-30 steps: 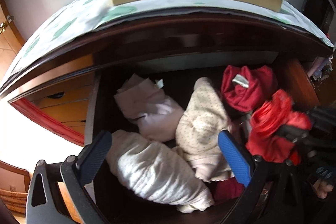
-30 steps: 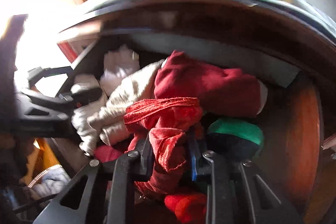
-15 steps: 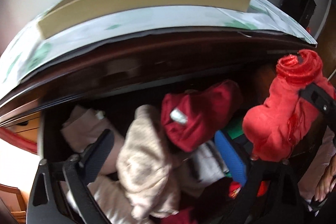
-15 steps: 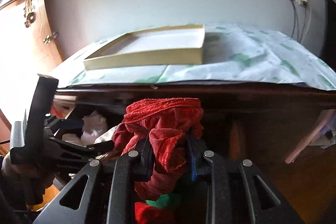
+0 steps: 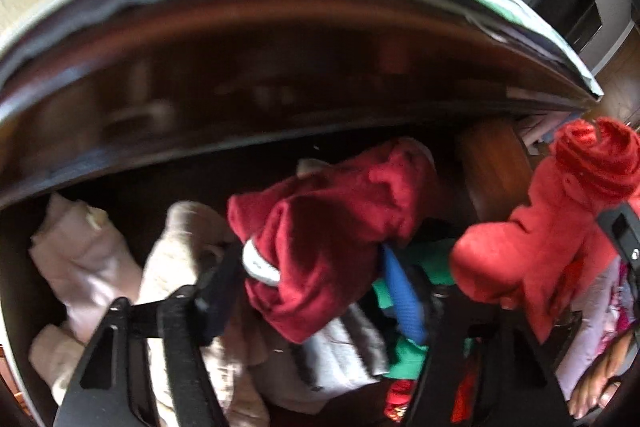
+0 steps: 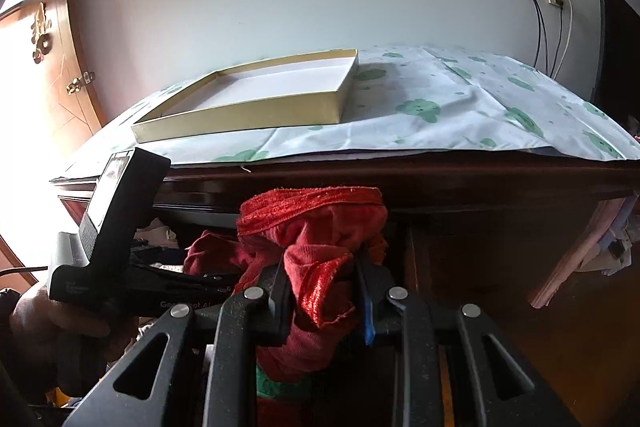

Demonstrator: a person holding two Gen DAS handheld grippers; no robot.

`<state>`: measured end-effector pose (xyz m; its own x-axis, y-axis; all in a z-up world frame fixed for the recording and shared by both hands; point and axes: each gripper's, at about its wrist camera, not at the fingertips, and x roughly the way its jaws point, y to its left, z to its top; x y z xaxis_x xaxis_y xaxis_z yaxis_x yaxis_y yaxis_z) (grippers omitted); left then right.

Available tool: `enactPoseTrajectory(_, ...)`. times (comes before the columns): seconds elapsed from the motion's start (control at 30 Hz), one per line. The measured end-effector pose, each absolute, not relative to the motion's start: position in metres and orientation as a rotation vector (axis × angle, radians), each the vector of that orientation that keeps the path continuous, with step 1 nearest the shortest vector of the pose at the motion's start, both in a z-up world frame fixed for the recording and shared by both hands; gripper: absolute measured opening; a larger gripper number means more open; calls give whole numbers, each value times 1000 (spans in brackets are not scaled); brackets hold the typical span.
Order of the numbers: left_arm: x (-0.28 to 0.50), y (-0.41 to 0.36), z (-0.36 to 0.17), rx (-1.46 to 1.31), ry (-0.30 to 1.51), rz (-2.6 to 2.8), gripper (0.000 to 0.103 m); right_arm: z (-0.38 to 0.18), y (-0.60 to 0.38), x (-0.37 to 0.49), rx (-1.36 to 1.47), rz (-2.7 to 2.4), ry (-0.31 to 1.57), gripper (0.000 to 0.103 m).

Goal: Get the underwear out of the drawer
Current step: 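Lift the red underwear out with the right gripper while the left gripper grasps dark red underwear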

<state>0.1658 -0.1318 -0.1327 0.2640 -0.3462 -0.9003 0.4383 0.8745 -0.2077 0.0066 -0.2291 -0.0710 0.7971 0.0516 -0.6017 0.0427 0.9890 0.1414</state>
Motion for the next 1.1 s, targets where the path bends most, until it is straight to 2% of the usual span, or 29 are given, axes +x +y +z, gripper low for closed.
enactPoseTrajectory(0.13,165,-133,-134,72,1191,-563,45,-74,-230,8,156,3,657,28)
enactPoseTrajectory(0.4,159,-116,-126,21,1154,-626,29,-74,-230,9,162,-7,660,28)
enactPoseTrajectory(0.83,127,-56,-72,-22,950,-637,27,-53,-226,-1,163,-7,571,28)
enactPoseTrajectory(1.1,115,-53,-59,-8,884,-625,27,-44,-212,-2,139,15,557,28)
